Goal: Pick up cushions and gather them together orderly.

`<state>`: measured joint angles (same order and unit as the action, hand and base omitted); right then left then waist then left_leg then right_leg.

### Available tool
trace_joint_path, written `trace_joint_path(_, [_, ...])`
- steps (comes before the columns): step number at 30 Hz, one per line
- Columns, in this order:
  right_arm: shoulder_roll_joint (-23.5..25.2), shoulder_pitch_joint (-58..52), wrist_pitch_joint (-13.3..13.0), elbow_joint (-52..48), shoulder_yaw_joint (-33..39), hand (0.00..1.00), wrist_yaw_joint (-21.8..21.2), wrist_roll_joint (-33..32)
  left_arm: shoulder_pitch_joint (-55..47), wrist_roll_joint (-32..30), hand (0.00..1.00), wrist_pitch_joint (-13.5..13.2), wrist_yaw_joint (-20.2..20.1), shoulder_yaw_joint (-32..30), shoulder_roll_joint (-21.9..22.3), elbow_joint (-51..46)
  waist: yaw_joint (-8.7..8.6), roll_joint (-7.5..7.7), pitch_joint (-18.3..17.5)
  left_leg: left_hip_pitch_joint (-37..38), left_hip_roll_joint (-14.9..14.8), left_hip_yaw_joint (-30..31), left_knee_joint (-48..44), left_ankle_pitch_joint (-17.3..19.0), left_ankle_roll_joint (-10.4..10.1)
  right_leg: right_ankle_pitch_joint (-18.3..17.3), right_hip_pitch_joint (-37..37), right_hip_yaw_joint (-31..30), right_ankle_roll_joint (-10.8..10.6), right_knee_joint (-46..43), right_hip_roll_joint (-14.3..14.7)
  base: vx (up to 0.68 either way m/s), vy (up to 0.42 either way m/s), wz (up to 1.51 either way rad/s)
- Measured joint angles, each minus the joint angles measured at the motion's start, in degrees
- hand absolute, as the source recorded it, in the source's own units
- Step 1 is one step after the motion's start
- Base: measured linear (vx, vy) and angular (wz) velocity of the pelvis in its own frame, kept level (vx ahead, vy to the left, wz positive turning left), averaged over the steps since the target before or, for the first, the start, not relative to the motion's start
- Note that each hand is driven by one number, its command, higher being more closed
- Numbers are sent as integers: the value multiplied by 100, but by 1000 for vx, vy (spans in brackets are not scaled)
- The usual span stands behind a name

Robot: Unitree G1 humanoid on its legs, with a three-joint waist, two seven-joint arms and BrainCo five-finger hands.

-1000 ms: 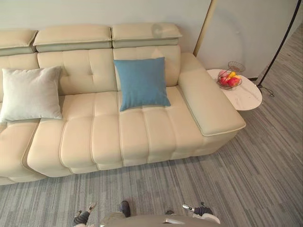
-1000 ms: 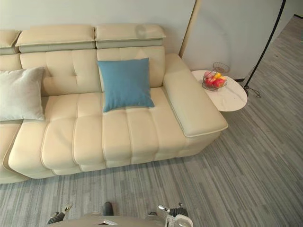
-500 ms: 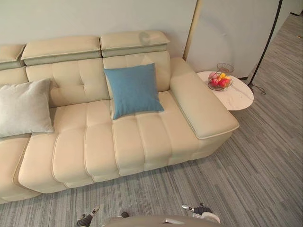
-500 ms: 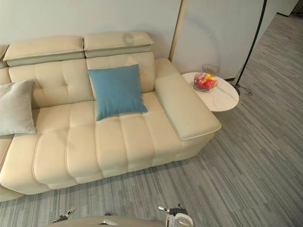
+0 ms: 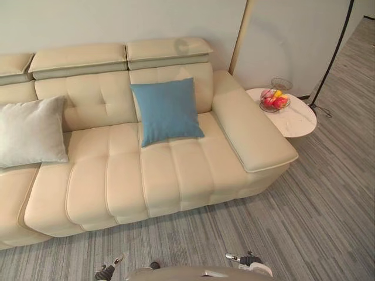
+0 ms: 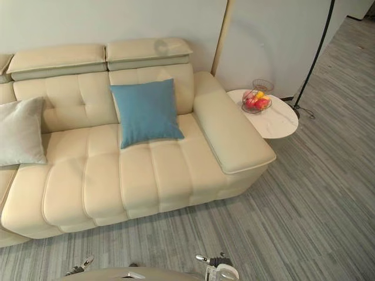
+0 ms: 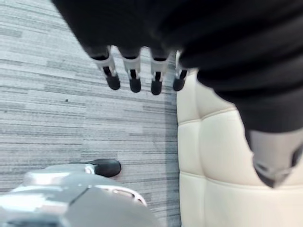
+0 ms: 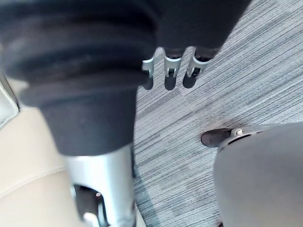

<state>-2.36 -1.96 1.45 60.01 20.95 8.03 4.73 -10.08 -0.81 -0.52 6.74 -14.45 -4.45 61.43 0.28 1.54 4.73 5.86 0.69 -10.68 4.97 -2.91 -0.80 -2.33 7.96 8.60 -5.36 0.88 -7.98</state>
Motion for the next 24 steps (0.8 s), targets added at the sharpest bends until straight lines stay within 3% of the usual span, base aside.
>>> trace_joint_path(8, [-32, 57, 34, 176, 60, 0, -7, -295, 109, 4, 0, -1, -37, 419, -123, 2, 2, -4, 2, -135, -16, 97, -5, -1, -14, 22, -11, 133, -40, 113, 2, 20, -24, 7])
trace_joint_path(14, [-38, 59, 96, 175, 59, 0, -6, -329, 235, 3, 0, -2, -100, 577, -161, 13, -84, -13, 23, -15, -82, -252, -38, 22, -51, 54, -14, -159, -39, 174, 44, 28, -23, -26])
trace_joint_path(18, [-43, 70, 96, 166, 59, 0, -4, -335, 363, 3, 0, -2, -105, 566, -181, 15, -75, -25, 54, 43, -156, -492, -57, 68, -113, 150, -204, -614, 14, 155, 153, -30, -23, -54])
trace_joint_path(19, [-44, 100, 89, 167, 60, 0, 0, -347, 426, 10, 0, -5, -110, 556, -223, 12, -97, 31, 124, -130, -150, -294, -347, 87, -136, 213, -344, -838, 16, 140, 142, -62, -28, -73])
trace_joint_path(21, [-83, 102, 87, 167, 60, 0, 3, -428, 460, 33, 0, -6, -110, 556, -209, 12, -97, -2, 178, -200, -167, -20, -473, 166, -238, 247, -499, -1093, 10, 107, 144, -75, -39, -79])
trace_joint_path(22, [-158, 98, 89, 152, 63, 0, 3, -442, 484, 58, 0, -7, -109, 551, -147, 12, -108, -78, 204, -173, -203, -44, -472, 390, -184, 275, -681, -1377, 6, 91, 207, -74, -8, -105])
trace_joint_path(24, [-145, 91, 90, 107, 66, 0, 0, -444, 469, 58, 0, -6, -114, 540, -141, 19, -112, -94, 210, -100, -204, -437, -487, 553, -224, 384, -855, -1832, 19, 83, 255, -72, 45, -136])
